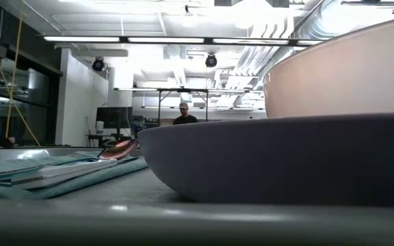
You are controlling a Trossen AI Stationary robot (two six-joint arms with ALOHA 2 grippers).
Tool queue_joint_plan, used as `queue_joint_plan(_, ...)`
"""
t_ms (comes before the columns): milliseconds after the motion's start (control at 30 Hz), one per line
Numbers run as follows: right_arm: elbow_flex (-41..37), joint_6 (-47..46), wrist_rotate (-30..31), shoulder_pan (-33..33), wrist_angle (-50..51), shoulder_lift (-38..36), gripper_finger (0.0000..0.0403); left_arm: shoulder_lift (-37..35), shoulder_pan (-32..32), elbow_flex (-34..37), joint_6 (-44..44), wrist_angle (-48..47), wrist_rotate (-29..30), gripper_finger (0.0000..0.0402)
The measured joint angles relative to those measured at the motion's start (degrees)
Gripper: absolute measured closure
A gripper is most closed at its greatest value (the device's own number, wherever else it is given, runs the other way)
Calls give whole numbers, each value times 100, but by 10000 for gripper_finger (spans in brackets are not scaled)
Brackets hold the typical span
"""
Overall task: Set up tray
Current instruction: Put the violet spoon on the light green table napkin to the left of the violet fork
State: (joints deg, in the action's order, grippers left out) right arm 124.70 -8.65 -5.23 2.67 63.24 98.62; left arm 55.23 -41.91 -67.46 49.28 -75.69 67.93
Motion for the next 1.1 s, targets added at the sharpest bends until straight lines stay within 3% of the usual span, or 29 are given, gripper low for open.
queue_joint_plan(200,0,-592,366,364,-821,1281,402,-162,-449,0,15,-422,382,367)
queue_joint_plan(433,-2,-1239,1132,566,-642,2422,403,-459,-815,0,-160,-549,512,365)
queue_joint_plan(1100,3,-2135,823,588,-213,3764,402,-638,-840,0,-597,-545,407,367)
